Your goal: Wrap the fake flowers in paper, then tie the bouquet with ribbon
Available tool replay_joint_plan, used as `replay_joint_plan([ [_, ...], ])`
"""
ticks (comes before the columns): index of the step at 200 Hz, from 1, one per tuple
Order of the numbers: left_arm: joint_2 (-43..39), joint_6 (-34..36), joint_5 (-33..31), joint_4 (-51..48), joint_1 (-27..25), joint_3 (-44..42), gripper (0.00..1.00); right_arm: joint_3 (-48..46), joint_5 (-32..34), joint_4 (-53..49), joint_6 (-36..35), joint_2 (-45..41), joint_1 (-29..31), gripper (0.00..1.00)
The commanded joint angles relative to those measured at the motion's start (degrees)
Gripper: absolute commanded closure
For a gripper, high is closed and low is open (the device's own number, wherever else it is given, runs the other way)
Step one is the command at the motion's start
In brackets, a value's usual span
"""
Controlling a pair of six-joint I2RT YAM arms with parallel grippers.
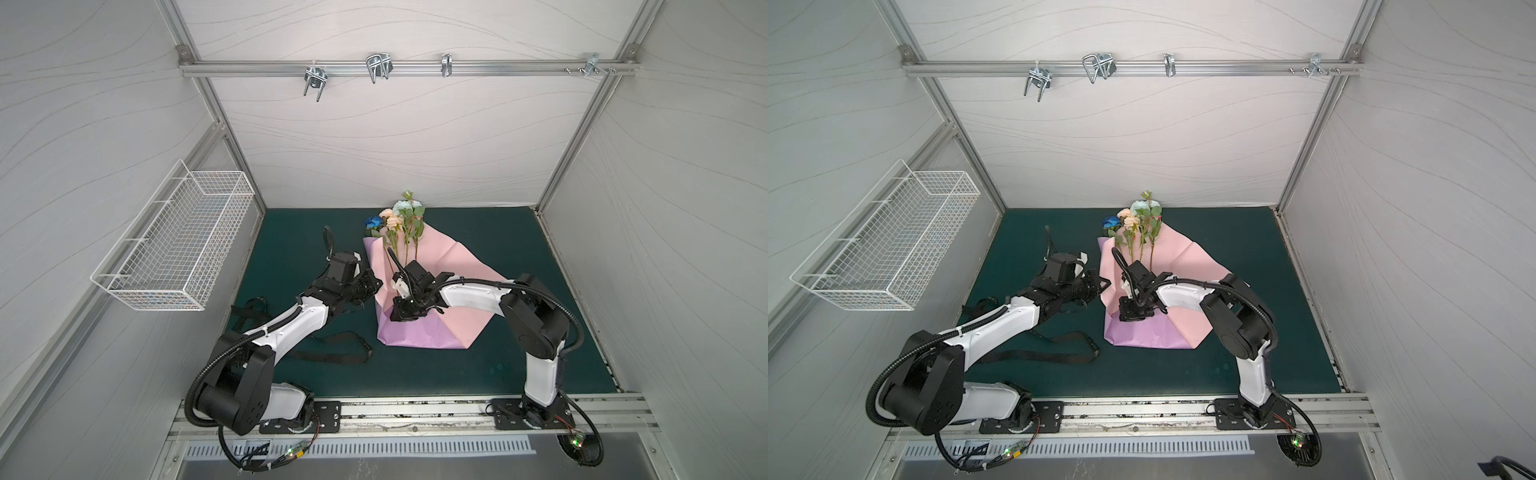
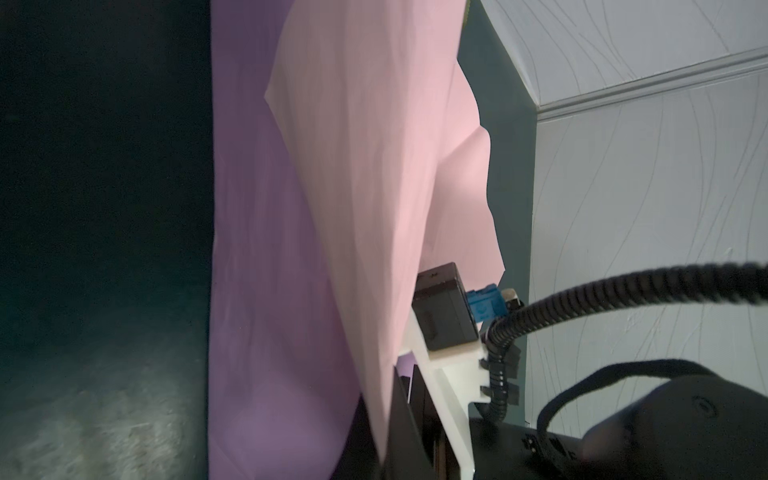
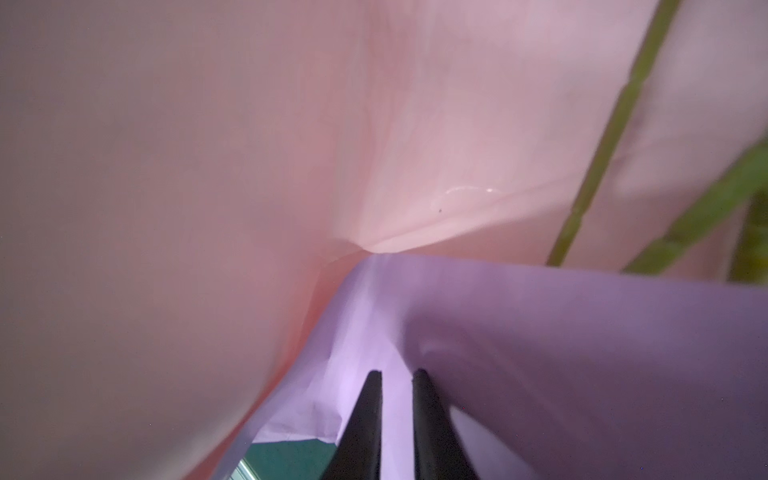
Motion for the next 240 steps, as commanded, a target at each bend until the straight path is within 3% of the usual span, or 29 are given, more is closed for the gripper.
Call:
replay_joint_plan([
  [1, 2.1, 0.0, 0.2, 1.9, -1.4, 4.0, 1.00, -1.2, -2.0, 0.7, 0.9, -3.9, -1.4, 0.82],
  [107, 13.8, 0.1, 1.6, 3.1, -6.8, 13.7, 1.00, -11.3, 8.2, -6.5, 3.7, -16.8, -5.9, 0.80],
  [220, 28.9, 2.9, 4.9, 3.8, -11.0, 21.4, 1.00, -15.0, 13.1, -7.1, 4.8, -15.9, -7.3, 0.80],
  [240, 30.9, 2.2, 7.5, 5.7, -11.0, 21.3, 0.80, -14.6, 15.0, -8.5, 4.4, -16.6, -7.3, 0.79],
])
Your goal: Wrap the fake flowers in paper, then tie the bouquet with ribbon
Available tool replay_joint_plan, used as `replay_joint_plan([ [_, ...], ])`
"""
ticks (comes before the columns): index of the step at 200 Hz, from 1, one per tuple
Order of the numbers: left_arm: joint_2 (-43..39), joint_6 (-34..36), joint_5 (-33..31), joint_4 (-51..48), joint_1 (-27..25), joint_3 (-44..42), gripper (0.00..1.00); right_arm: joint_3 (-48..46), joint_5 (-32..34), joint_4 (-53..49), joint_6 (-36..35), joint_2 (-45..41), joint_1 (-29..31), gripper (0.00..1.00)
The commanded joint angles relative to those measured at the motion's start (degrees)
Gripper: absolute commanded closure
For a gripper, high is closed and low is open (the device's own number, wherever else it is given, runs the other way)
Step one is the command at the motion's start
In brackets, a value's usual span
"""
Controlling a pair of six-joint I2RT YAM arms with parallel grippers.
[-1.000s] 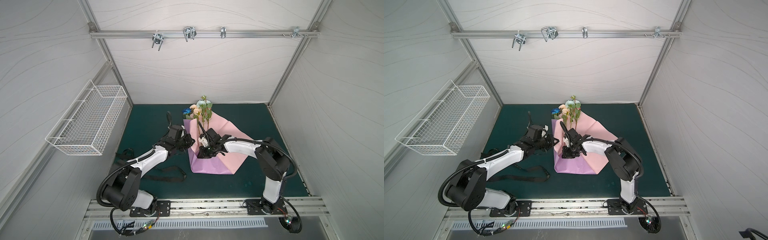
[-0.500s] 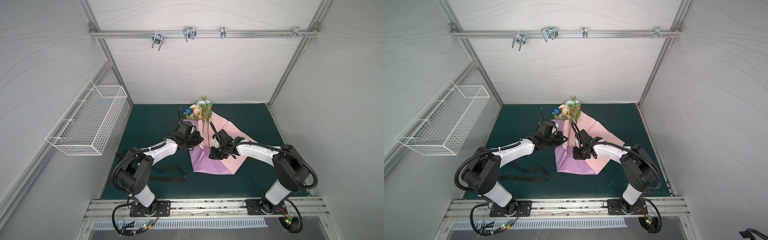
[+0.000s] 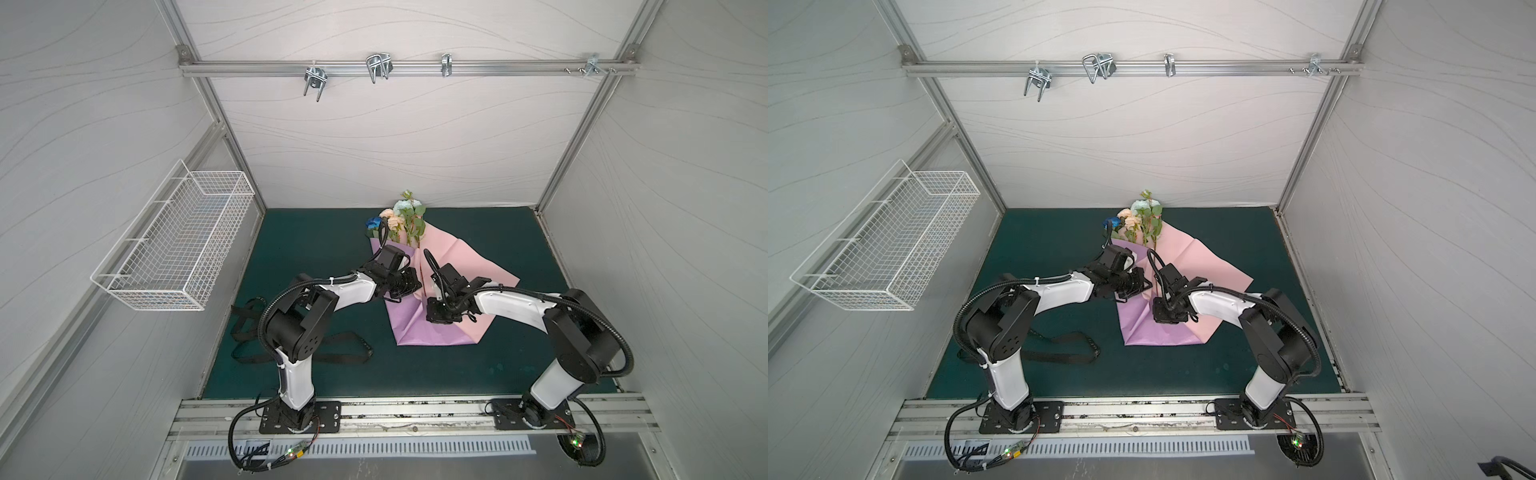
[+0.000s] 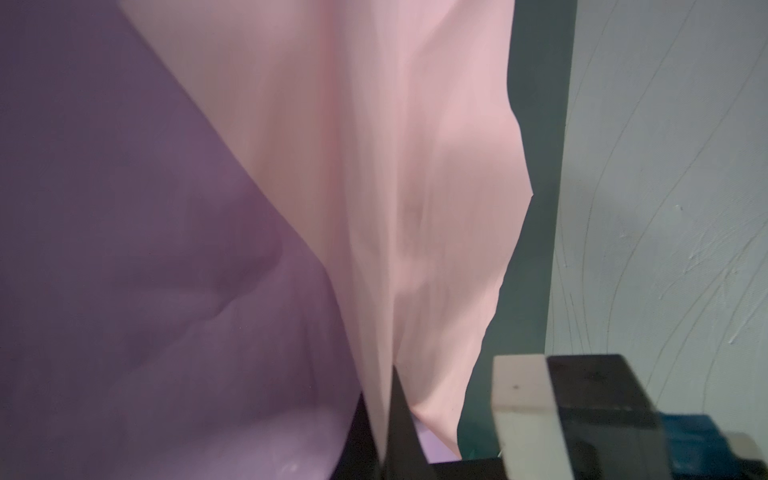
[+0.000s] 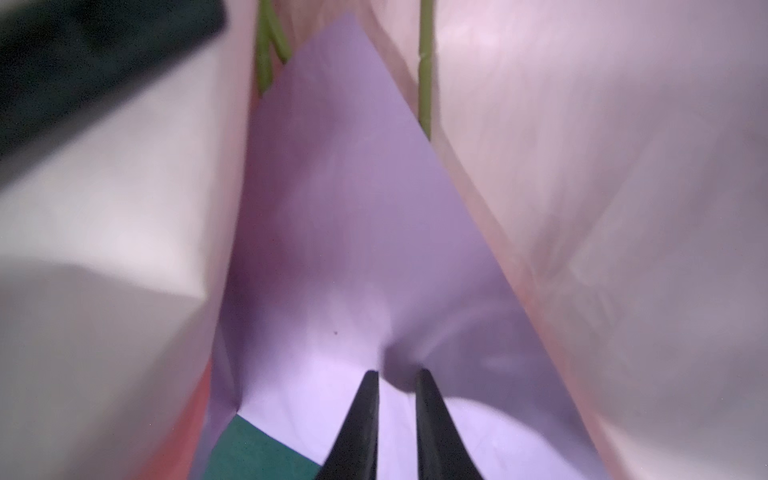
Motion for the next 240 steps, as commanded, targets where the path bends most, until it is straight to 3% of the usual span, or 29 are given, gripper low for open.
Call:
replay_joint_plan([
  [1, 2.5, 0.4, 3.5, 3.2, -0.3, 2.0, 0.79, 0.5, 3.5, -3.1, -0.1, -1.1, -0.2, 0.79],
  [21, 3.6, -0.4, 4.9, 5.0, -0.6, 2.1, 0.59, 0.6, 5.7, -4.9, -0.4, -2.5, -0.2, 0.79],
  [44, 3.5, -0.1, 5.1, 5.3, -0.8, 2.4, 0.45, 0.5, 9.2, -7.4, -0.7, -5.1, -0.2, 0.79],
  [81, 3.5, -0.6, 5.2, 6.0, -1.0, 2.1, 0.35, -0.4, 15.4, -11.8, -1.1, -12.5, 0.3, 0.78],
  [106, 3.9, -1.7, 5.7, 7.6, -1.1, 1.4, 0.29, -0.9, 18.7, -11.4, -2.6, -16.6, 3.9, 0.75],
  [139, 1.0, -3.5, 3.0, 7.4, -0.9, 0.1, 0.29, 1.6, 20.0, -10.5, -4.7, -14.4, 8.0, 0.74],
  [182, -9.3, -2.7, -9.4, -4.6, -0.3, -0.5, 0.35, 5.6, 19.9, -8.1, -6.9, -7.6, 10.6, 0.75],
  [216, -14.4, -2.8, -17.7, -14.4, 0.1, -2.2, 0.45, 9.3, 20.3, -7.2, -8.8, -2.7, 11.9, 0.75],
  [240, -16.2, -0.6, -15.5, -14.3, 0.0, -5.3, 0.56, 10.9, 20.5, -8.6, -8.7, 0.8, 11.6, 0.75],
])
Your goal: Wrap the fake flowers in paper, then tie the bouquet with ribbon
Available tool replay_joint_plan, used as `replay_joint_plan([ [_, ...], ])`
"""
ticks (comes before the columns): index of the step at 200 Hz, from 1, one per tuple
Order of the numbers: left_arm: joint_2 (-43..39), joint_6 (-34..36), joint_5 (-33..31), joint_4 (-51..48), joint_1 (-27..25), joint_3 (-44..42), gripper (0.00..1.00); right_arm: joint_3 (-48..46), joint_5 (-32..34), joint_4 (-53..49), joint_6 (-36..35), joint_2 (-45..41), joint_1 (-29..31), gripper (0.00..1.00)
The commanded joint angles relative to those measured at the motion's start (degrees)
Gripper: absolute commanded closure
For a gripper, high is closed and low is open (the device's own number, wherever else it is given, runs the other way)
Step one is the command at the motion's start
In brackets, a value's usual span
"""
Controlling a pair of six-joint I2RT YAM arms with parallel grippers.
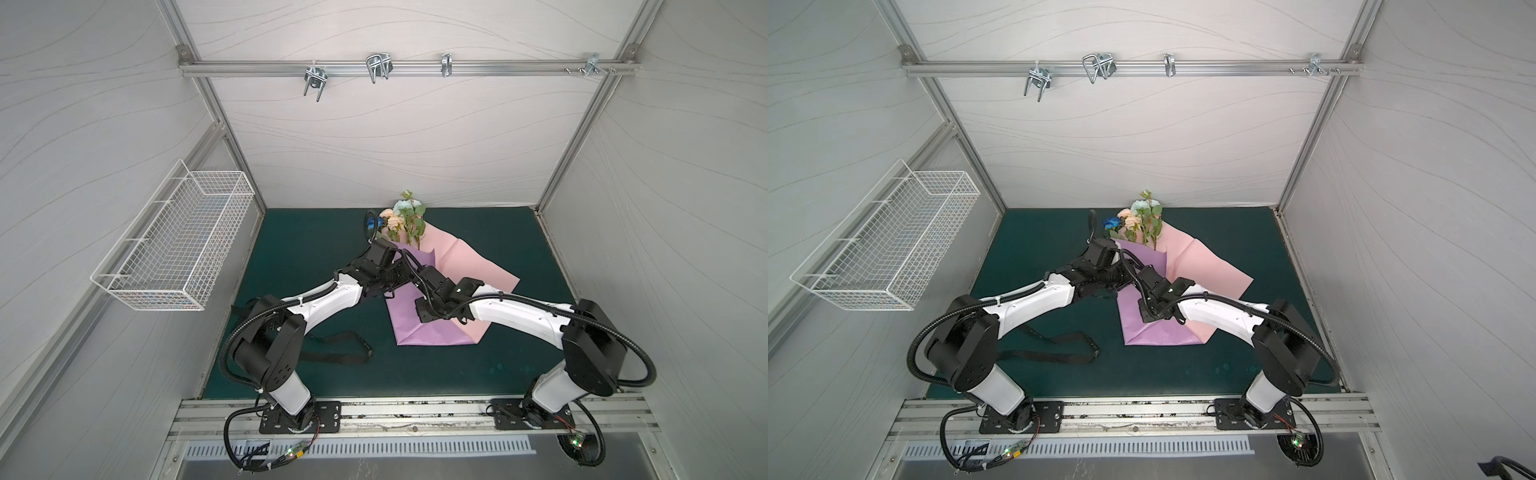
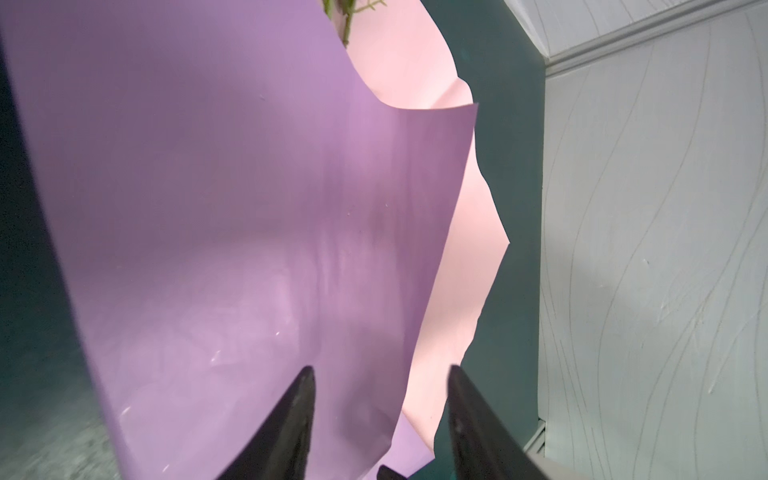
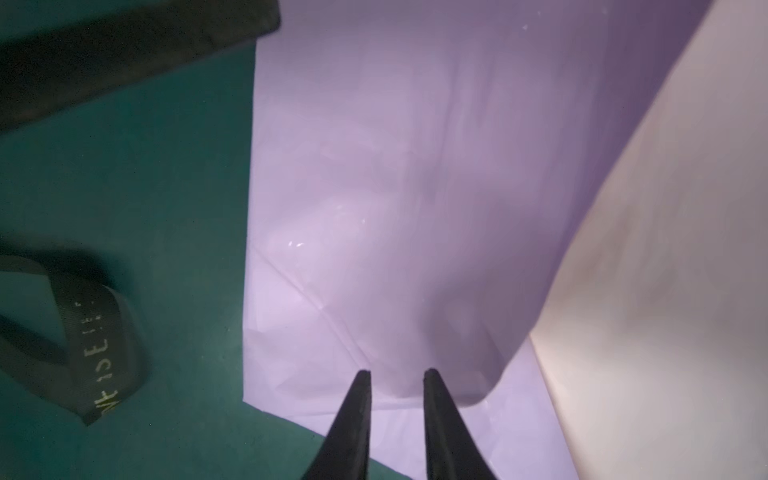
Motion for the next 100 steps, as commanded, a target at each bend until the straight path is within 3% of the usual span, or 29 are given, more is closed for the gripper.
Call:
replay_joint_plan([
  [1, -0.9, 2.0, -2.2, -4.4, 0.0, -3.1, 0.57, 1.6, 1.1, -0.9, -0.9, 3.2, 0.2, 0.75],
  [41, -3.3, 3.5, 4.2, -0.7, -2.6, -11.0, 0.81, -1.6, -1.5, 0.5, 1.1, 4.7, -0.4, 0.75],
  [70, -2.2, 1.7, 11.0, 5.1, -4.4, -16.0, 0.90, -4.2, -3.5, 1.7, 3.0, 4.4, -0.6, 0.75],
  [100, -0.8, 5.1, 15.0, 4.8, -6.8, -16.4, 0.95, -6.4, -5.1, 2.8, 4.6, 3.8, -0.6, 0.75],
])
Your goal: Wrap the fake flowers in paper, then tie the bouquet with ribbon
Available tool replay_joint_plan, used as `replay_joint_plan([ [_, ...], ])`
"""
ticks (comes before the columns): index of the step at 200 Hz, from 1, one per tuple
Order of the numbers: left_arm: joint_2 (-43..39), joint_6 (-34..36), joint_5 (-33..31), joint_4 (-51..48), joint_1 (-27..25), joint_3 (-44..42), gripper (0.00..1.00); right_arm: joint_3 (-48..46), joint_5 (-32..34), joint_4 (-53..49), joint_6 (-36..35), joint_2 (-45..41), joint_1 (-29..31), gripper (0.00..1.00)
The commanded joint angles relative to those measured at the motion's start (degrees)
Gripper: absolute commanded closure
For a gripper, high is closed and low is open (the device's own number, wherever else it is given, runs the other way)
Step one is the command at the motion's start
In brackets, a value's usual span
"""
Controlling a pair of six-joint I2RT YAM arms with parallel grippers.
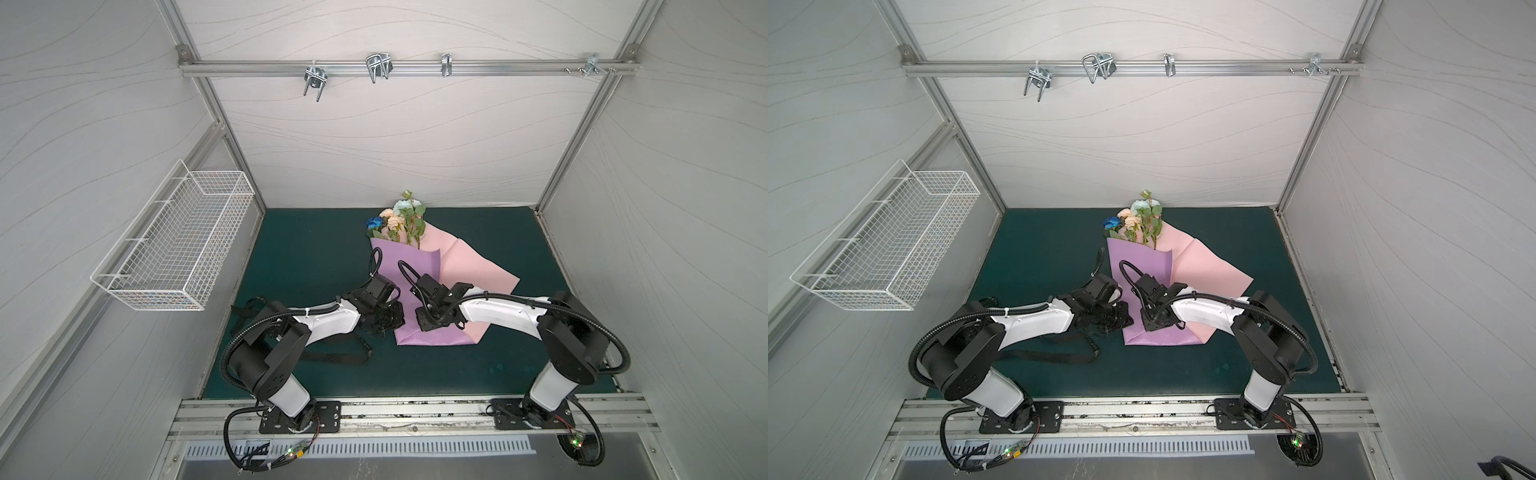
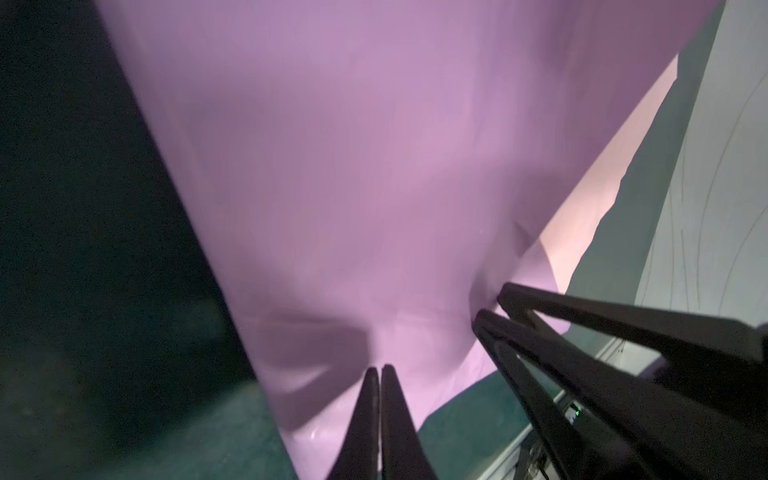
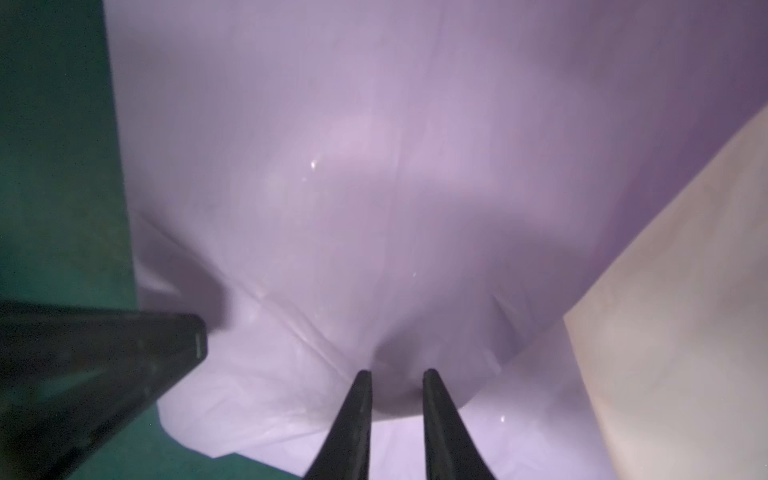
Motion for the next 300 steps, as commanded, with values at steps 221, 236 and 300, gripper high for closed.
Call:
replay_joint_plan([
  [221, 7.3, 8.7, 2.4, -1.5, -3.1, 12.5, 0.91, -21.2, -13.3, -8.5, 19.3, -39.6, -13.3, 0.44],
  [236, 9.9, 8.4, 1.2, -0.6, -3.0, 14.1, 0.92, -23.5, -16.0, -6.1, 21.9, -40.7, -13.3, 0.42],
  [300, 18.5, 8.1, 4.8, 2.0, -3.0, 19.9, 0.92, -38.3, -20.5, 15.9, 31.2, -38.1, -13.8, 0.35],
])
